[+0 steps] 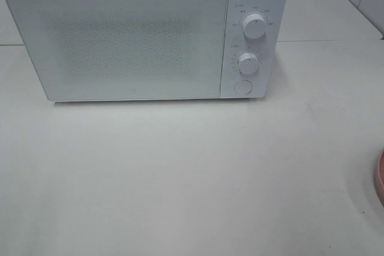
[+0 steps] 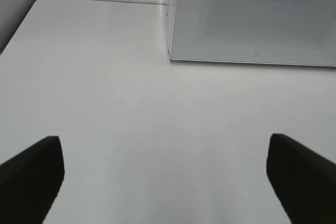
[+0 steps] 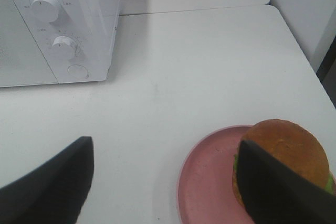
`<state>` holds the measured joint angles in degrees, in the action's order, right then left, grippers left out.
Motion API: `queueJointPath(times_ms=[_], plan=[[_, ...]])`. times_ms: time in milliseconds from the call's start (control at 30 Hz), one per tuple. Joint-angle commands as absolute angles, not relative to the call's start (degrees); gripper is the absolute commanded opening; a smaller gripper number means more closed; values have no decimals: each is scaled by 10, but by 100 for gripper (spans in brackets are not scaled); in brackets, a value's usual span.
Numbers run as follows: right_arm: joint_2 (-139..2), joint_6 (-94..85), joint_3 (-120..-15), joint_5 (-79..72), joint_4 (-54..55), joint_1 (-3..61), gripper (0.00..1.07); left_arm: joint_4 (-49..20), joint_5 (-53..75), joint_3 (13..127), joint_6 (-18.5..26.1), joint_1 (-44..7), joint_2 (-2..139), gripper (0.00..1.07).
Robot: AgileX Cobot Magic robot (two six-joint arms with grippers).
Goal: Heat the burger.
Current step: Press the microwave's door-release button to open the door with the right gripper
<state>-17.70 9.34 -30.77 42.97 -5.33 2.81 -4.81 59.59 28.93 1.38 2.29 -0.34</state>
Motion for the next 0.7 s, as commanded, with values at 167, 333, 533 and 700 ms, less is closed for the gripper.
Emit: queueJointPath(times_ms=[167,333,533,700], plan=[[-231,95,-272,319,-53,26,73,-51,594,288,14,24,-15,98],[-269,95,-254,244,-53,26,73,-51,594,288,14,24,-15,98],[-322,95,-229,154,-53,26,73,-51,594,288,14,24,-15,98],[-389,95,-217,66,-56,26,73,-51,594,288,14,24,-15,98]])
